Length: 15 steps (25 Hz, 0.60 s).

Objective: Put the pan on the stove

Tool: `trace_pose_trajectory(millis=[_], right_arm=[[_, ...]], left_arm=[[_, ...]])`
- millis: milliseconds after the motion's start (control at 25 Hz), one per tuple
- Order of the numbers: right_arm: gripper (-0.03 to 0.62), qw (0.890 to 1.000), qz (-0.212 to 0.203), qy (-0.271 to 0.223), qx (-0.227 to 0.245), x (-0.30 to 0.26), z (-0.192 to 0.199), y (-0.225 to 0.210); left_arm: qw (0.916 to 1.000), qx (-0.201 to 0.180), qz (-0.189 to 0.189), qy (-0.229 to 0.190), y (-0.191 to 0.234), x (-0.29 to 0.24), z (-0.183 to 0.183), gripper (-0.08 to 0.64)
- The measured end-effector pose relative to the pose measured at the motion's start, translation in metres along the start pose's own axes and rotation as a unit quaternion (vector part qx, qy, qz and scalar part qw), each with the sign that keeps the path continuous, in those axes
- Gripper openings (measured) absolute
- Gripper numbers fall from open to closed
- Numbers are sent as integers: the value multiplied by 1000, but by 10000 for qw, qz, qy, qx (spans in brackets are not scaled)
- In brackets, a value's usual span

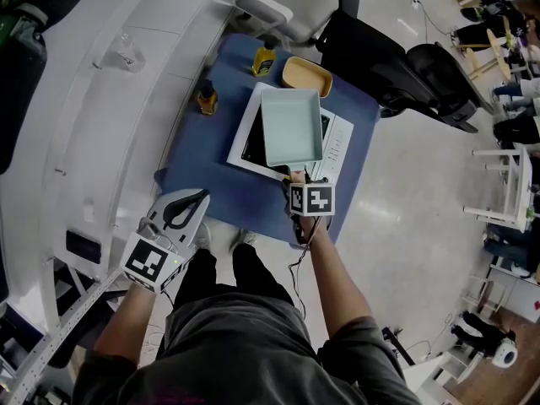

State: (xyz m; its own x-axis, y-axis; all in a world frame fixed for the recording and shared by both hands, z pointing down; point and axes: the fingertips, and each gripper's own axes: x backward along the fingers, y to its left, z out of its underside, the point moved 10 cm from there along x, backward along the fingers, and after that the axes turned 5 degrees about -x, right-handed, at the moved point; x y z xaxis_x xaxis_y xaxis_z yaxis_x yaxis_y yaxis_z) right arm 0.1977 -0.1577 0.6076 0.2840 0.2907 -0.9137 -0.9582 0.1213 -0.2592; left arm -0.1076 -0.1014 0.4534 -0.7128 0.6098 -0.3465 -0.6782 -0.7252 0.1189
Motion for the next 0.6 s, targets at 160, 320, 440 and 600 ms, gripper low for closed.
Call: trace_pose_trajectory(millis=[160, 320, 440, 600], right_arm=[[130, 9999, 52, 90, -16, -2, 0, -2], [130, 9997, 87, 208, -45, -5, 1, -5], [130, 9997, 58, 228, -82, -5, 1, -6], [131, 9996, 78, 273, -52, -7, -1, -5]], left_arm=[[10000, 40, -4, -25, 1, 1, 1, 2], [10000, 52, -14, -23, 4, 2, 1, 2], [10000, 60, -32, -6, 5, 2, 3, 2], [10000, 68, -29, 16, 5, 2, 5, 2]])
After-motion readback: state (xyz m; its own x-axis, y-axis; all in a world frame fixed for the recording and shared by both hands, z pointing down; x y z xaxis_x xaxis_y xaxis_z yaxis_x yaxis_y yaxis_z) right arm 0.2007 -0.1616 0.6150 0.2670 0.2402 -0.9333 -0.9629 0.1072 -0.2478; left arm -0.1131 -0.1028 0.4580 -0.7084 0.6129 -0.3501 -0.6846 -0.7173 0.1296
